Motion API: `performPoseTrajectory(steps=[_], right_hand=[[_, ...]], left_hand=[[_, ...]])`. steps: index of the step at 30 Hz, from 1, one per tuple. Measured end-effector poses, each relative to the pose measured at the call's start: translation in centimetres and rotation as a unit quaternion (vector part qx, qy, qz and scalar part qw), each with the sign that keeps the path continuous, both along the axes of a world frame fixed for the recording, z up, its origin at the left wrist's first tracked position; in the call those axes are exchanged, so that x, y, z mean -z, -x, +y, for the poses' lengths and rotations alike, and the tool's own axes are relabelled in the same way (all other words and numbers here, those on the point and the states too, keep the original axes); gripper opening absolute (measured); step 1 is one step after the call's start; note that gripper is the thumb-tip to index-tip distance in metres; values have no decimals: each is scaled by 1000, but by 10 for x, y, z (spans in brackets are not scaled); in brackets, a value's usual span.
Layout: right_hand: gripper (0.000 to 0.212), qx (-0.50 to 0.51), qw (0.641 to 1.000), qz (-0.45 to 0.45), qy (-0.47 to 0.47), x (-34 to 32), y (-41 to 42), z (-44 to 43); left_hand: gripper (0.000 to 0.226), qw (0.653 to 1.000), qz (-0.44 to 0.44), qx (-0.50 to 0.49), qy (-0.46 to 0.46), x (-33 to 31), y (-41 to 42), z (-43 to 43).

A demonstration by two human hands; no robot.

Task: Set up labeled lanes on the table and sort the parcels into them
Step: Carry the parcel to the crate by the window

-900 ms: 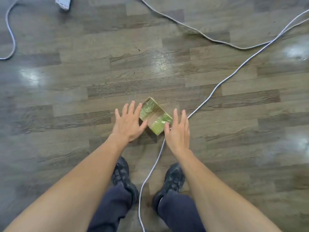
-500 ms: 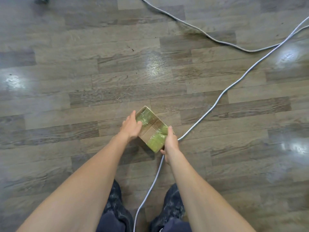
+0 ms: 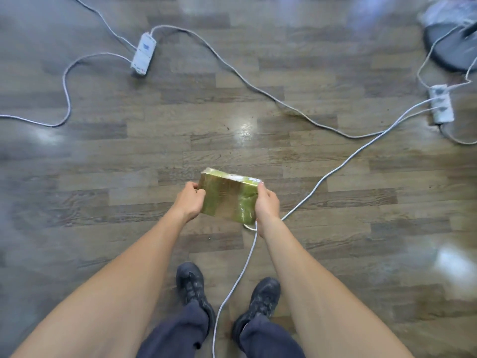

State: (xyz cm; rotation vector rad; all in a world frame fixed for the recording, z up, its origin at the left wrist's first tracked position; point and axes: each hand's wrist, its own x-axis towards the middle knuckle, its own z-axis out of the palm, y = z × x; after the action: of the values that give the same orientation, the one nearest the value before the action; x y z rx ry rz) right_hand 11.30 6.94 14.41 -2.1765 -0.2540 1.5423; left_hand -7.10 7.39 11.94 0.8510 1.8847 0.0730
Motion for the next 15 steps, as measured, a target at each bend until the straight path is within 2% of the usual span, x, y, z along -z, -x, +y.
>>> performPoseTrajectory(steps=[6,11,15], right_hand=[[30,12,998,-18,-60,-141,28,56],[25,22,995,15,-97,-265,50,89],[25,24,984,10,-175,-357,66,102]], left_hand=[[38,995,-2,-68,-72,-145,27,47],[70,980,18,-144,-134,-271,49,80],[59,976,-19,-163,-145,-362,66,97]])
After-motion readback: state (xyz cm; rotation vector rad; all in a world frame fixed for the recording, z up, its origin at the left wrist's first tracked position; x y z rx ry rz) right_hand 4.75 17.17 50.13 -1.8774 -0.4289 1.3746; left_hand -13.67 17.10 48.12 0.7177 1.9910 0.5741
